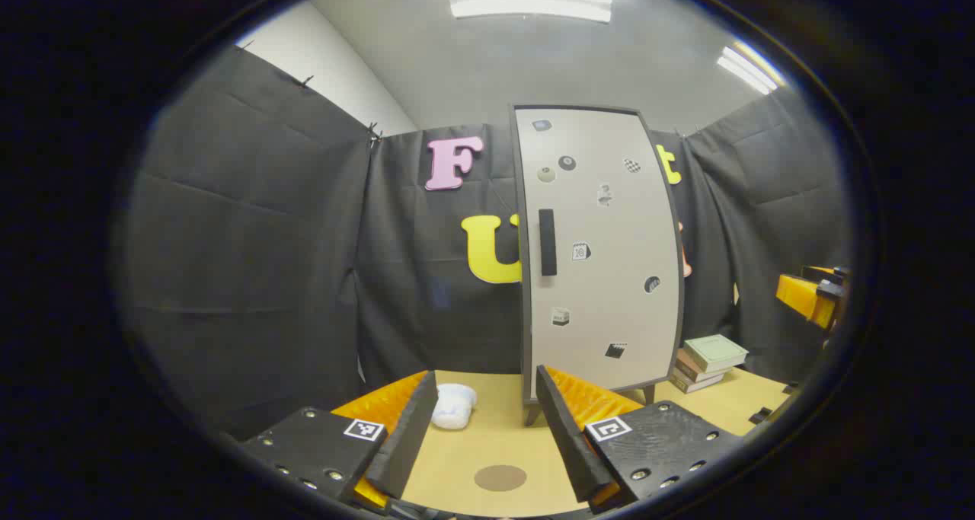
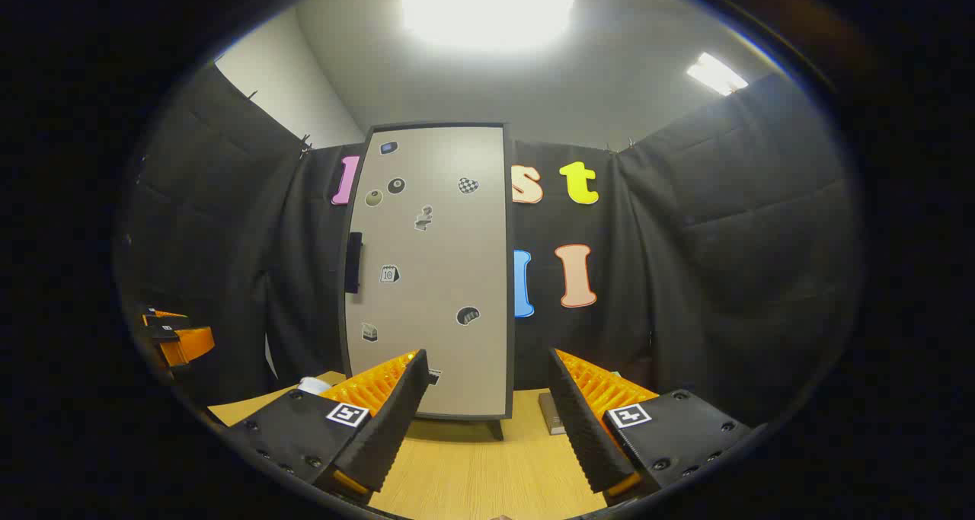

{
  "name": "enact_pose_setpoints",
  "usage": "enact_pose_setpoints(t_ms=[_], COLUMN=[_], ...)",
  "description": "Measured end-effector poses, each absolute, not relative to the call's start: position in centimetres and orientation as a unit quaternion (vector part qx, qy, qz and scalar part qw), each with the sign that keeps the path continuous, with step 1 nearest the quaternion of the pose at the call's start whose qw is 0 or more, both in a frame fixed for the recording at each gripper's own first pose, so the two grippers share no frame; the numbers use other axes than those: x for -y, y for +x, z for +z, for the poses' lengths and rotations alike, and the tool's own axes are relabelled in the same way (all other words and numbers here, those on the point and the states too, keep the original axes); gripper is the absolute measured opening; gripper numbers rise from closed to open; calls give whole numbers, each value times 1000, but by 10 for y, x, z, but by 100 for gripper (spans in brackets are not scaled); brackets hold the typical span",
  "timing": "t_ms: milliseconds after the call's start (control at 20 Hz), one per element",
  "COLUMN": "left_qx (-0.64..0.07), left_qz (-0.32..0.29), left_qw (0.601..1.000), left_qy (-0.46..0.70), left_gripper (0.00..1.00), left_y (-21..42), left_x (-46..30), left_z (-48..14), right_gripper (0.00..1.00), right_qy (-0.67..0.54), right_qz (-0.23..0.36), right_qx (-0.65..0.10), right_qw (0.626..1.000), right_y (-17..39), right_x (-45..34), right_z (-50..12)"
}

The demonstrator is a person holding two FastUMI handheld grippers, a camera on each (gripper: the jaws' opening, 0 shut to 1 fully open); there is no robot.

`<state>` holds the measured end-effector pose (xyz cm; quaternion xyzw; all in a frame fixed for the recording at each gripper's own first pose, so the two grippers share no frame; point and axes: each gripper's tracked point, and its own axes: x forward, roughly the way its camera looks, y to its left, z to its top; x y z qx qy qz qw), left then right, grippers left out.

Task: Open the cabinet door with the right hand, grasp the bottle in the cabinet with the left hand and place it on the coaster, then close the cabinet door with the right hand.

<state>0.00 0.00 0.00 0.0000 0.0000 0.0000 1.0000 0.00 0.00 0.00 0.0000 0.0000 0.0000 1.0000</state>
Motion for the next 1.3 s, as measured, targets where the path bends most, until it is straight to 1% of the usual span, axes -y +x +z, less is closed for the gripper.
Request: enact_pose_setpoints(t_ms=[50,100,650,950,1000,1050,1100,1300], left_qx=[0,1,1,2,3,3,3,2], left_qz=[2,3,12,17,18,20,22,29], left_qw=[1000,1000,1000,1000,1000,1000,1000,1000], left_qy=[3,4,10,14,15,15,14,11], left_gripper=[81,79,79,79,81,79,81,81], left_y=[0,-1,-3,-3,-3,-3,-3,-6], left_x=[0,0,4,15,17,19,23,35], left_z=[1,0,0,3,4,5,5,6], right_gripper=[98,98,97,98,98,97,98,98], right_qy=[0,0,3,11,12,12,12,14], right_qz=[2,4,18,23,25,26,28,35], right_qx=[-1,-1,-11,-17,-17,-18,-18,-22], right_qw=[1000,1000,1000,1000,999,999,999,999], right_y=[0,0,3,8,8,9,8,11], right_x=[0,-2,2,12,14,16,18,30], right_z=[-1,-1,-12,-17,-17,-18,-19,-21])
